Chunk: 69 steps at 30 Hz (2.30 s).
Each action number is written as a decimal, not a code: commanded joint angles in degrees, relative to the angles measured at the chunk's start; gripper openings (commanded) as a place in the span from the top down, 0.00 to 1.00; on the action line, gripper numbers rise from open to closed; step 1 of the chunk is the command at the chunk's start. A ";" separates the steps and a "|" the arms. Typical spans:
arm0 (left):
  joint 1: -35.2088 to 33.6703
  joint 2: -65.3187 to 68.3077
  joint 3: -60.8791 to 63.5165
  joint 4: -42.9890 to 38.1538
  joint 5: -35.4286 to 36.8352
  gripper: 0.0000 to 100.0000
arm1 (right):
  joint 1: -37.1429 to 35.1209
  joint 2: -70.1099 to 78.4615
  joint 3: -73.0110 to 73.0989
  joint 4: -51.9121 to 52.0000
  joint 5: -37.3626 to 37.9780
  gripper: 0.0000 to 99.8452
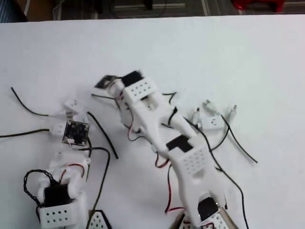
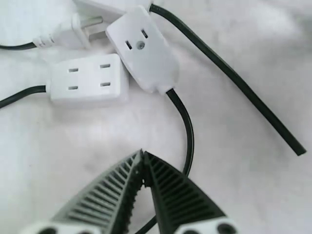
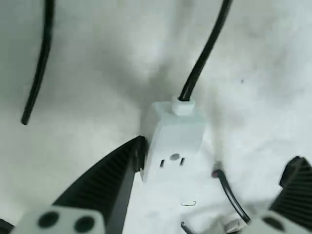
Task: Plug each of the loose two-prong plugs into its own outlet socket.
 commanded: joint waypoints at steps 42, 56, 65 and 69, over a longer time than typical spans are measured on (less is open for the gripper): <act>0.48 0.31 -0.09 0.35 0.09 0.98 | 8.04 -2.95 4.40 -1.71 22.77 0.58; 0.48 0.31 -0.09 0.35 0.09 0.98 | 24.75 0.31 -18.81 -3.74 32.97 0.58; 0.48 0.31 -0.09 0.35 0.09 0.98 | 23.87 -0.22 -32.53 4.88 32.79 0.58; 0.48 0.31 -0.09 0.35 0.09 0.98 | 19.56 -1.98 -24.79 5.41 25.93 0.58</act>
